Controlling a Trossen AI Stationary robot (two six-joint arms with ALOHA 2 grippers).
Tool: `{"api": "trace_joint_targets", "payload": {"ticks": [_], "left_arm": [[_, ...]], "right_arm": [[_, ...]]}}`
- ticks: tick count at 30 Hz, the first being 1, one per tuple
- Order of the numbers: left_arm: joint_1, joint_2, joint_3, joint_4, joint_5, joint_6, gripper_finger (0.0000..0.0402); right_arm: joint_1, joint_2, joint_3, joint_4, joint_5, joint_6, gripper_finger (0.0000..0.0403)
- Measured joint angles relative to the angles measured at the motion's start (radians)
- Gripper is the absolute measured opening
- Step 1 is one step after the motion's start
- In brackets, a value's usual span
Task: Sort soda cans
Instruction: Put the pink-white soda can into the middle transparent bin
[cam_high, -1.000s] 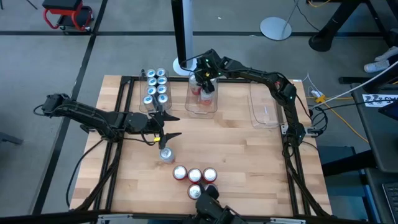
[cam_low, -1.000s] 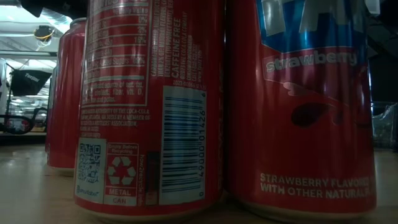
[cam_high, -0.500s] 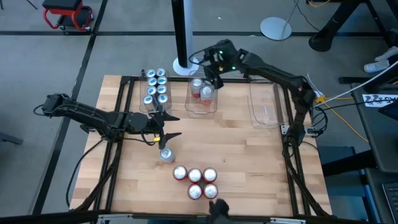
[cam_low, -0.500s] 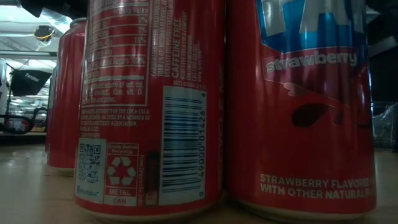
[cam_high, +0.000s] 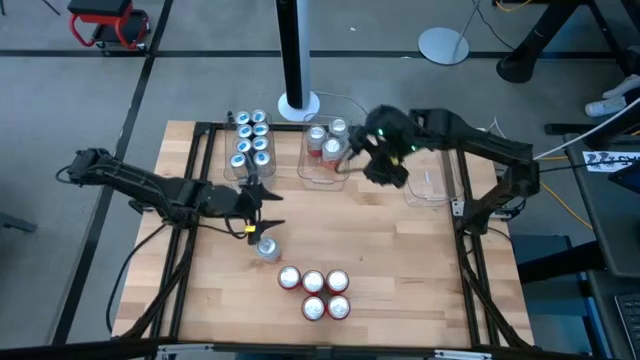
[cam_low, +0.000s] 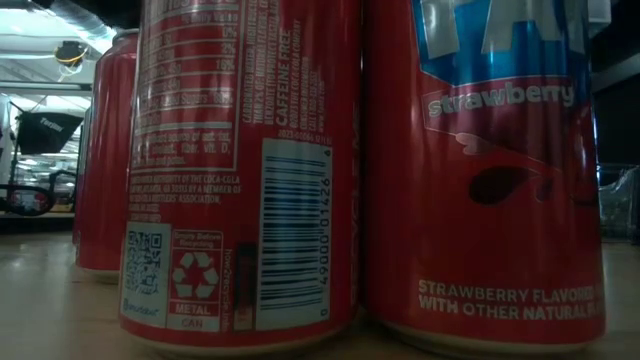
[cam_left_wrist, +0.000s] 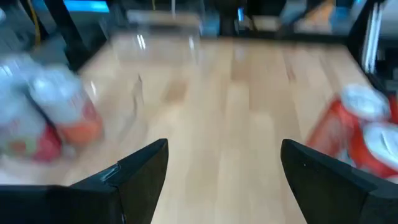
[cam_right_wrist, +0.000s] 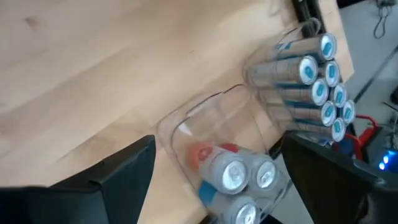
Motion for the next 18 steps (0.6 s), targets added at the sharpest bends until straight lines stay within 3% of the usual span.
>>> {"api": "trace_joint_targets", "payload": {"ticks": [6,18], "left_arm": [[-0.083,-0.032,0.050,-0.243,-0.004,-0.174,0.0301],[-0.251,-0.033,0.046,-0.345,-0.028,-0.302,0.0301]], "right_arm": [[0.136,-0.119,-0.197,0.104,0.110,0.044,0.0347],[0.301,-0.425,-0.886,0.663,0.126,0.202,0.0347]]}}
